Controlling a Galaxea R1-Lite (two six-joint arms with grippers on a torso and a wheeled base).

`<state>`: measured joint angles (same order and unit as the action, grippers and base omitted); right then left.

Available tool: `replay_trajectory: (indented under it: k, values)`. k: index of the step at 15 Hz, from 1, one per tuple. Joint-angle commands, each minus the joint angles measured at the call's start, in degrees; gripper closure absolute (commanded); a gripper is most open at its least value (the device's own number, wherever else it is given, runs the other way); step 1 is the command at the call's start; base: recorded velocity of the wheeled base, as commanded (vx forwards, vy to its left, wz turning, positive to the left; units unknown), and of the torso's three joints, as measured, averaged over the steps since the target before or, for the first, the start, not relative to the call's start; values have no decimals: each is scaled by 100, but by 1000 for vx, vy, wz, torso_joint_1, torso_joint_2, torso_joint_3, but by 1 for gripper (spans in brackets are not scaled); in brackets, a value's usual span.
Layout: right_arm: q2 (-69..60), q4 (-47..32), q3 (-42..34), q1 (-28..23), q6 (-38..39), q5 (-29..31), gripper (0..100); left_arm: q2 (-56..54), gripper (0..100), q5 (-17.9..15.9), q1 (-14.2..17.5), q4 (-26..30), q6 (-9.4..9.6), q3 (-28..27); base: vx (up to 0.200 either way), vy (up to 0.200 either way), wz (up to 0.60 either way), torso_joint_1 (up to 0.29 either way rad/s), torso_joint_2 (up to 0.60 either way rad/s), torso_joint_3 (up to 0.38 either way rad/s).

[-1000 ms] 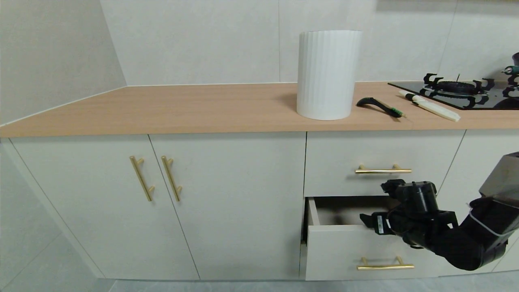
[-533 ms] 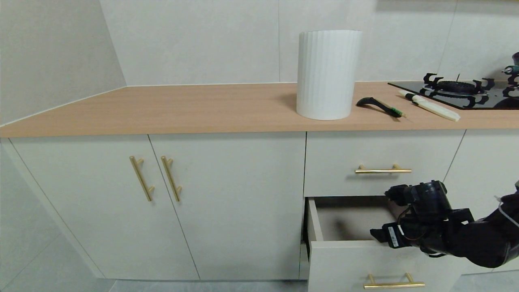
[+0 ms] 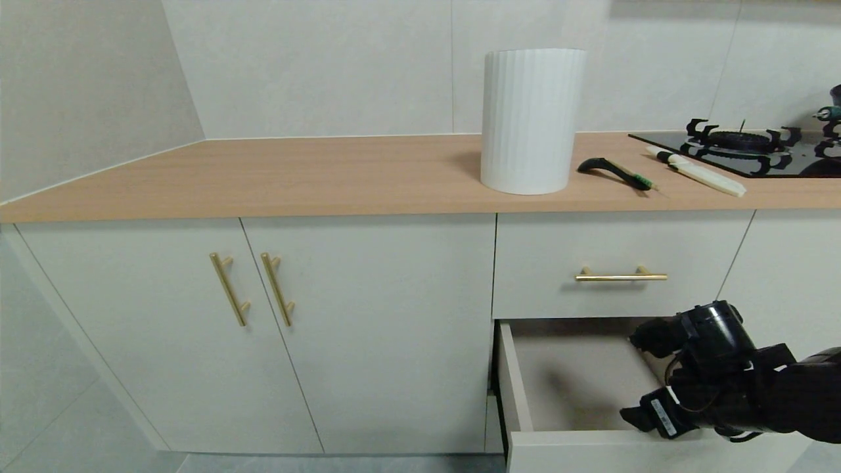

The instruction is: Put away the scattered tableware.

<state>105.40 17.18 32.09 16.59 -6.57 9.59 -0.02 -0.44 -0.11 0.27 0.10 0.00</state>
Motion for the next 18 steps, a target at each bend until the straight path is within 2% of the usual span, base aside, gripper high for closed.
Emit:
replay_trajectory:
  k: [1,4,6,10,11,13,14,18]
  values:
    - [-353,-355,-1,72,-143,-1,0,2,0,0,2,0,-1,0,0,0,0,0,0,0]
    - [-767,-1480,17,371,-354,-80,0,2,0,0,2,0,-1,0,0,0,0,0,0,0]
    - [-907,-1964,43,573,-389,-80,0,2,0,0,-7,0,-1,0,0,0,0,0,0,0]
    - [-969,-1981,246,617,-336,-80,0,2,0,0,2,0,-1,0,0,0,0,0,0,0]
    - [-995,-1973,360,591,-178,-89,0,2,0,0,2,0,-1,0,0,0,0,0,0,0]
    - [-1057,-1973,817,591,833,-247,0,2,0,0,-7,0,-1,0,0,0,0,0,0,0]
    - [-1127,-1973,931,591,1044,-256,0,2,0,0,2,0,-1,0,0,0,0,0,0,0]
    - [-1276,-1814,1080,380,1123,-256,0,2,0,0,-7,0,-1,0,0,0,0,0,0,0]
